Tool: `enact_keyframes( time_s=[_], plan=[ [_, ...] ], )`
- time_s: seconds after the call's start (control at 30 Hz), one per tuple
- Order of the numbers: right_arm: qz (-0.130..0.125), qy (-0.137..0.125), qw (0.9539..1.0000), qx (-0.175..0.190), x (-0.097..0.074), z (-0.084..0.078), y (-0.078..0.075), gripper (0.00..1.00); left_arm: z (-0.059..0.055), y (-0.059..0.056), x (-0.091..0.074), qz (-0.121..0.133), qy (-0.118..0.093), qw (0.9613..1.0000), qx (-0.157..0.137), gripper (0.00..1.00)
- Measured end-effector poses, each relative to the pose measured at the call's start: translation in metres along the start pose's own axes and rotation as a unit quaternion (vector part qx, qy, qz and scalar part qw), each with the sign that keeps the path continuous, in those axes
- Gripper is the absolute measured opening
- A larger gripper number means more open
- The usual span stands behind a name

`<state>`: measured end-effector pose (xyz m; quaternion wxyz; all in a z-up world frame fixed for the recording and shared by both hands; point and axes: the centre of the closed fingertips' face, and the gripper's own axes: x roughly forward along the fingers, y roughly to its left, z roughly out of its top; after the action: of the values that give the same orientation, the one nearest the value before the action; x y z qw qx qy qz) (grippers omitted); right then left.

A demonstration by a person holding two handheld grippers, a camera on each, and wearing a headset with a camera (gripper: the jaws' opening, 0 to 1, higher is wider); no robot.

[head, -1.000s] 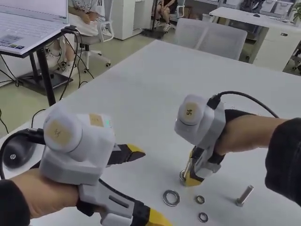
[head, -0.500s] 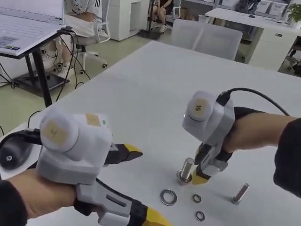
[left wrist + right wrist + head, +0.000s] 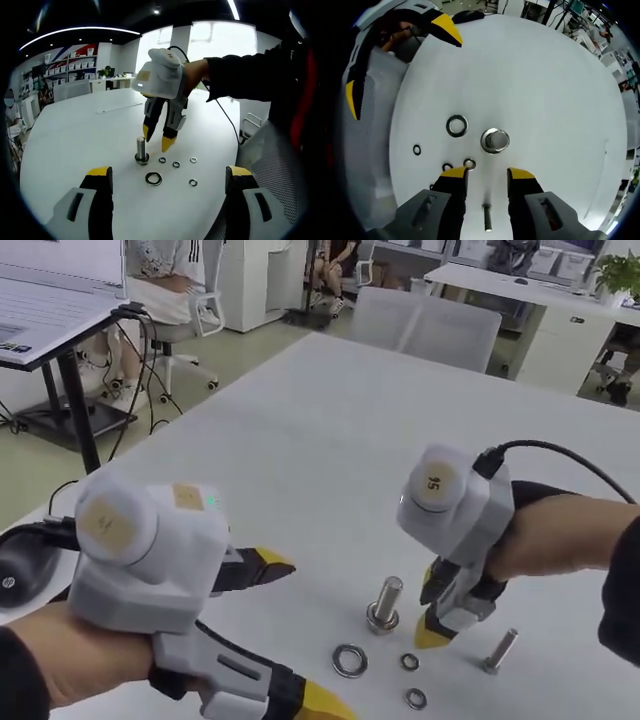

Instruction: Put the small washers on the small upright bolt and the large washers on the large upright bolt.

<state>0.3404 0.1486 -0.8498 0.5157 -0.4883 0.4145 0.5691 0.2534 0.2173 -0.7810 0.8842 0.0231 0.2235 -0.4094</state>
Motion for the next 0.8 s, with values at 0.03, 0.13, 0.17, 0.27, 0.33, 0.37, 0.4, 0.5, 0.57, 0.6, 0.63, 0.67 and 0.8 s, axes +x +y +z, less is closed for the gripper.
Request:
enact_keyframes(
  time_s=[0.03,0.13,0.17,0.27,0.33,0.37,0.4,0.5,0.57,0.6,0.63,0.67,0.8],
  plan=[
    [0.0,-0.001,1.0,0.0,0.0,-0.001,0.002,0.32,0.0,0.0,0.0,0.0,0.0,1.0,0.0,0.93],
    [0.002,0.0,1.0,0.002,0.001,-0.003,0.008,0.32,0.0,-0.001,0.0,0.0,0.0,1.0,0.0,0.93],
    [0.002,0.0,1.0,0.001,0.001,-0.004,0.01,0.32,0.0,-0.001,0.0,0.0,0.0,1.0,0.001,0.93],
    [0.001,0.0,1.0,0.0,-0.001,-0.005,0.016,0.32,0.0,-0.001,-0.001,0.0,-0.001,1.0,0.0,0.93],
    [0.005,-0.005,1.0,0.001,-0.001,-0.003,0.021,0.32,0.0,-0.001,-0.001,0.001,-0.001,1.0,0.0,0.93],
    [0.006,-0.007,1.0,0.0,-0.002,-0.002,0.023,0.32,0.0,-0.001,-0.001,0.001,-0.001,1.0,0.0,0.93],
    [0.006,-0.008,1.0,-0.001,-0.001,-0.002,0.025,0.32,0.0,-0.001,-0.001,0.001,-0.001,1.0,0.0,0.93],
    [0.007,-0.006,0.9999,-0.005,0.0,-0.001,0.03,0.32,0.0,-0.001,-0.002,0.002,-0.002,1.0,0.0,0.93],
    [0.009,-0.008,0.9999,-0.007,0.0,0.001,0.033,0.32,0.0,-0.001,-0.002,0.002,-0.002,1.0,-0.001,0.93],
    [0.01,-0.009,0.9999,-0.007,0.0,0.002,0.035,0.32,0.0,-0.001,-0.002,0.002,-0.002,1.0,-0.001,0.93],
    [0.012,-0.01,0.9998,-0.009,0.001,0.004,0.038,0.32,0.0,-0.001,-0.003,0.003,-0.002,1.0,-0.001,0.93],
    [0.014,-0.011,0.9998,-0.011,0.001,0.005,0.04,0.32,0.0,-0.001,-0.003,0.003,-0.002,1.0,-0.001,0.93],
    [0.021,-0.012,0.9996,-0.018,0.006,0.011,0.048,0.32,0.0,-0.002,-0.003,0.004,-0.003,1.0,-0.001,0.93]
  ],
)
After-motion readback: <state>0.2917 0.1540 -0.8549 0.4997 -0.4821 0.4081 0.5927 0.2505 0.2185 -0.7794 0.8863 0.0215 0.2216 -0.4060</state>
